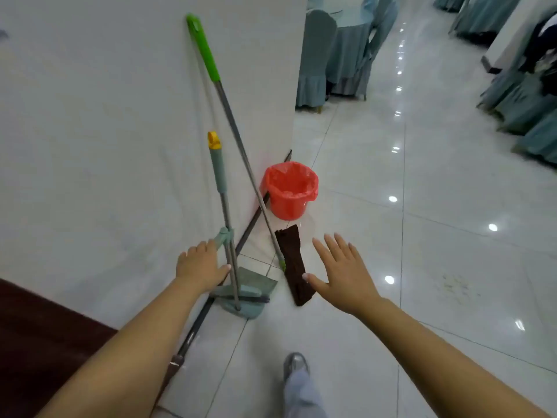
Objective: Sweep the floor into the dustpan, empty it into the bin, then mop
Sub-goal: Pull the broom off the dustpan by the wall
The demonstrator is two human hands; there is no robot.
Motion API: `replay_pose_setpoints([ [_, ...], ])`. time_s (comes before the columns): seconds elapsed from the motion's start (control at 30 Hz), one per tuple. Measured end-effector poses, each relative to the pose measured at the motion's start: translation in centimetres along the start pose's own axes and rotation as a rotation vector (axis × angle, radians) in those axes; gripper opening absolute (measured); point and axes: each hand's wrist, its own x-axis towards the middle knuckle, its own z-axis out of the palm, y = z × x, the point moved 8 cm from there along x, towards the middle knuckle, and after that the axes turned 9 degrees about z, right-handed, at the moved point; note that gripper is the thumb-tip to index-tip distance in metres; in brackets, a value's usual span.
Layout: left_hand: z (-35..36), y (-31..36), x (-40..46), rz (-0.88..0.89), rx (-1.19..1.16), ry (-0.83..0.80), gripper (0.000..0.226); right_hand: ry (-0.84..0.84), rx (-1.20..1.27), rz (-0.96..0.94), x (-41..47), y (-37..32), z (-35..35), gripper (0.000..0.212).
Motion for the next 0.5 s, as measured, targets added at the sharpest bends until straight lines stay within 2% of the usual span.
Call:
replay_pose_setpoints([
  [0.17, 1.5, -1.1, 5.3, -0.123, -0.089, -0.088, 0.075, -0.04, -0.003, -0.103, 7.7, -0.2, 0.8, 0.087],
  [0.3, 3.0, -1.6, 8.7, -0.243, -0.193, -0.153, 0.066, -0.096, -0.015, -0.186, 13.3, -0.5, 1.5, 0.09],
  [0.5, 6.0, -3.1, 11.1, -0.373, -0.286, -0.194, 0.053, -0.182, -0.034, -0.27, 18.9, -1.0, 2.3, 0.074],
])
